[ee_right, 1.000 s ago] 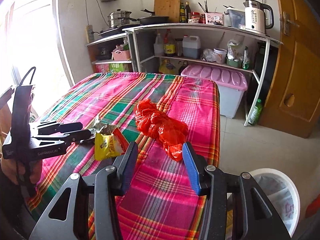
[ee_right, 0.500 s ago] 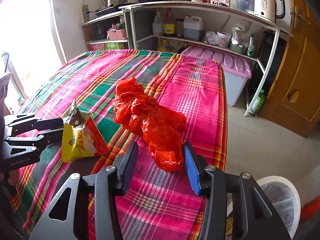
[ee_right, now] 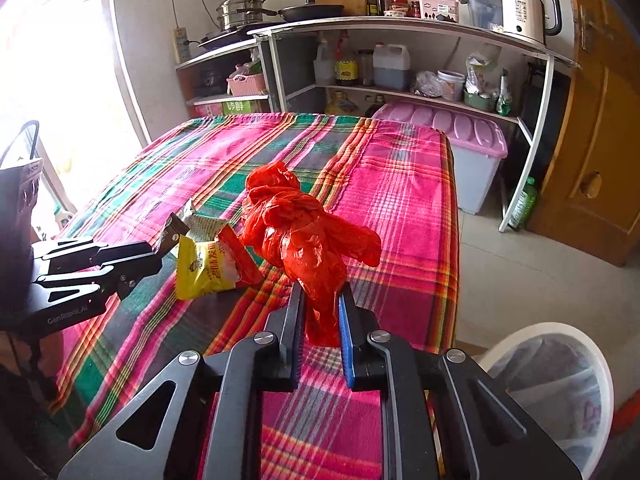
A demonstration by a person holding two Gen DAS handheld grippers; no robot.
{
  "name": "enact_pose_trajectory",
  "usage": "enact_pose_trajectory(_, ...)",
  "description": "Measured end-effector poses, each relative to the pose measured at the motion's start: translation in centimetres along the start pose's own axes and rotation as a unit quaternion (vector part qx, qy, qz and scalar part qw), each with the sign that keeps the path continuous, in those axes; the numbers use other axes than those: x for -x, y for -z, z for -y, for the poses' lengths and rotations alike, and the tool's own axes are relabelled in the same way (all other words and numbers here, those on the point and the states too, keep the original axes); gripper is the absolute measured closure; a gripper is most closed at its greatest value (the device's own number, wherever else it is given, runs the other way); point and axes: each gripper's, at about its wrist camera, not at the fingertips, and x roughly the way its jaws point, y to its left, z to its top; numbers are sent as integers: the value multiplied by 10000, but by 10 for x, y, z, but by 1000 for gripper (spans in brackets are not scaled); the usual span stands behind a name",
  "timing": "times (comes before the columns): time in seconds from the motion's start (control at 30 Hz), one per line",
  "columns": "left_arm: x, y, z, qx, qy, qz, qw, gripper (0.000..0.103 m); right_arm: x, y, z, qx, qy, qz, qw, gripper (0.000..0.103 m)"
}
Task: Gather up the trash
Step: 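Grasp the brown chocolate wrapper with the left tool while the right tool grasps the red plastic bag, then carry the chocolate wrapper and red plastic bag over the bin and open both tools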
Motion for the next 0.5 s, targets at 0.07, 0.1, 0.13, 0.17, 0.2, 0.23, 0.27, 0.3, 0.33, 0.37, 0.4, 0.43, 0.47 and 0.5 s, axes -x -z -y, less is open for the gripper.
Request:
enact_pose_trajectory(0.07,8,3,0,103,16,116,9999,78,10,4,0,-81,20,67,9999,88)
enact_pose_trajectory(0.1,13,4,0,150,24,179,9997,78,16,7,0,-137,31,106,9998,88)
enact_pose_trajectory(0.13,17,5,0,200,37,241,9995,78,21,9,1,-194,42,144,9997,88)
enact_pose_trajectory(0.17,22,6,2,250,62,306,9992,78,27,12,1,-246,50,183,9995,88)
enact_pose_trajectory(0.2,26,7,3,286,95,368,9989,78,32,15,0,-290,63,220,9993,88)
enact_pose_trajectory(0.23,30,8,5,314,133,426,9985,78,38,17,0,-331,84,257,9991,88)
enact_pose_trajectory(0.27,34,9,7,329,172,469,9982,78,43,21,1,-375,95,296,9988,88)
enact_pose_trajectory(0.3,38,10,10,338,217,507,9979,78,47,23,2,-433,97,327,9985,88)
enact_pose_trajectory(0.33,41,11,13,335,258,534,9977,78,52,27,3,-503,97,350,9981,88)
enact_pose_trajectory(0.37,44,12,17,321,285,560,9975,78,56,29,4,-549,102,374,9977,88)
enact_pose_trajectory(0.4,46,13,21,305,313,586,9973,78,61,33,3,-581,123,405,9974,88)
enact_pose_trajectory(0.43,48,14,25,293,347,607,9971,78,66,35,3,-601,143,436,9971,88)
enact_pose_trajectory(0.47,50,14,29,282,392,625,9969,78,70,38,4,-621,147,459,9969,88)
enact_pose_trajectory(0.5,52,15,33,267,430,630,9967,78,74,40,5,-646,145,480,9967,88)
